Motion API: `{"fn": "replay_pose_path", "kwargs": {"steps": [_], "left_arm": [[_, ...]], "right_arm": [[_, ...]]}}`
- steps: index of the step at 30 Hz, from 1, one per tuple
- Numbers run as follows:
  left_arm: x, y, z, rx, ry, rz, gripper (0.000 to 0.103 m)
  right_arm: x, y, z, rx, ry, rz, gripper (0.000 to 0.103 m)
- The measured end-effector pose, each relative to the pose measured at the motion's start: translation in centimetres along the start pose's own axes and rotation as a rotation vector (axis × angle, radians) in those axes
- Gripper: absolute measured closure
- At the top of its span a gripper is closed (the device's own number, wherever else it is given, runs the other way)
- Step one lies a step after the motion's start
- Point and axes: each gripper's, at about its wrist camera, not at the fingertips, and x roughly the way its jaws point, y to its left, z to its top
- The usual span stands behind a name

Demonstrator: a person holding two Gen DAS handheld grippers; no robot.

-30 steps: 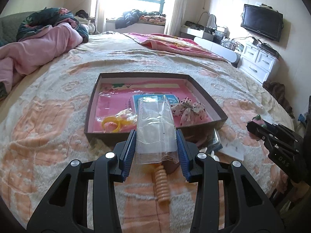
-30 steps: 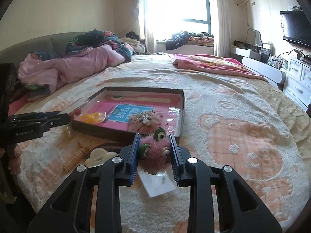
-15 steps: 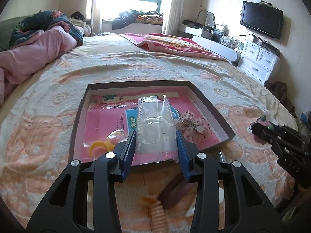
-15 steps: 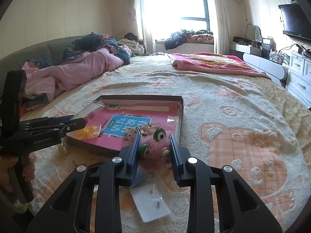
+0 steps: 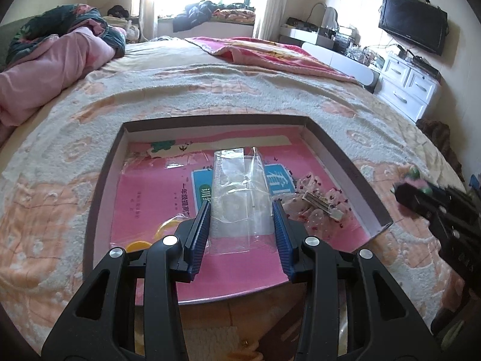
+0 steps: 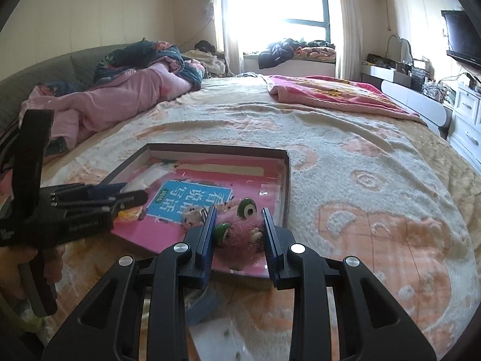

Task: Organize jewelry
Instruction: 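Carry the pom-pom into the tray and open the right tool while the left releases the packet there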

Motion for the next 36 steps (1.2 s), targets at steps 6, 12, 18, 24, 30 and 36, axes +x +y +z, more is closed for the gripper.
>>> {"fn": "replay_pose_path", "kwargs": {"steps": [6,12,18,24,30,36], "left_arm": [[1.0,-0.4,-0.2,0.018,0.018,-0.009,0.071],[2.0,-0.5,-0.4,0.020,0.053,-0.019,0.071],[2.8,-0.4,-0.8,0.023,0.074,-0.012,0.071],[3.2,-0.2,-1.2,0.017,0.090,-0.016,0.070],[3.3,-0.4,-1.5,0.035,0.095,0.003,0.070],[3.0,-0.4,-1.7,0.032,0.095,0.005,0.070]], "right_arm": [[3.3,0.2,1.8,-0.032,0.031,0.012,0.075],[6.3,0.4,3.0,-0.062,0.059,0.017,0.075],[8.8,0.6,3.5,-0.103,0.108,0.017,0.075],[10.5,0.3,2.7,-0.096,0.161,0.021,0.075],[10.9,0.2,1.9,-0.075,0.199,0.033,0.073],[10.4,0.0,1.4,-0.053,0.189,0.046,0.072]]}}
